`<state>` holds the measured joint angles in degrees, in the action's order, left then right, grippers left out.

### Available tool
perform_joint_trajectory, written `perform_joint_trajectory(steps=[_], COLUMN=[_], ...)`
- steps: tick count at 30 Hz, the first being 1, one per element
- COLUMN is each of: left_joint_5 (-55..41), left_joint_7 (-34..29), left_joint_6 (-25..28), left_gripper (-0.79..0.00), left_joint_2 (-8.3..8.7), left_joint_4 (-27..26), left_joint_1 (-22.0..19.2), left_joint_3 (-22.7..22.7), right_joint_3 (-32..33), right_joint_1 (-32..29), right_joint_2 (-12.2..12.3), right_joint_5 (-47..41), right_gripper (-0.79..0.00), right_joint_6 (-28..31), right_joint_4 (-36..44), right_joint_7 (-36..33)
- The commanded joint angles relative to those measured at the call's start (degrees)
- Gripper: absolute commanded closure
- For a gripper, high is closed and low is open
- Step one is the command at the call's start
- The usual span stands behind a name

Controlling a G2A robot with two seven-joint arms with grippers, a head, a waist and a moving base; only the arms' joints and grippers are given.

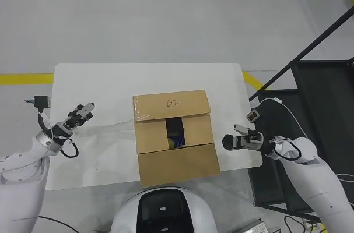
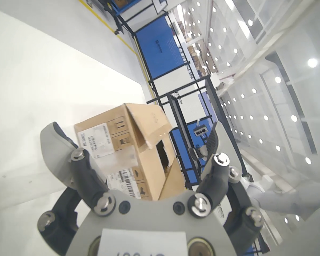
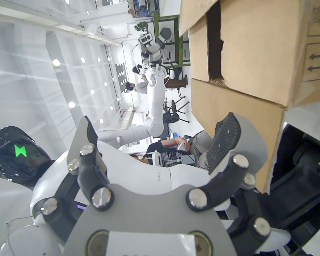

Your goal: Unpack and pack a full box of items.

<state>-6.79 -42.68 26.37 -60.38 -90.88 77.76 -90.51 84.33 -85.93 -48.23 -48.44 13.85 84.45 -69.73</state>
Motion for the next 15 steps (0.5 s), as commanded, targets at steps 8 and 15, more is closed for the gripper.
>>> perform_joint_trajectory(steps=[8, 15], left_joint_5=[-2.9, -2.7], left_joint_7=[-8.8, -8.9], left_joint_6=[3.7, 7.2], left_gripper=[-0.785, -0.785], left_joint_2=[-0.6, -1.69], left_joint_4=[1.2, 5.8], left_joint_1=[-6.1, -10.8], left_joint_3=[9.2, 16.4], right_joint_3=[2.2, 1.9], right_joint_1=[0.9, 1.7], right_joint_2=[-0.4, -1.0], right_joint_5=[-5.5, -6.8], right_gripper=[-0.785, -0.785], right_joint_6=[-0.7, -0.4], right_joint_4=[-7.0, -10.6], right_joint_7=[-1.5, -1.6])
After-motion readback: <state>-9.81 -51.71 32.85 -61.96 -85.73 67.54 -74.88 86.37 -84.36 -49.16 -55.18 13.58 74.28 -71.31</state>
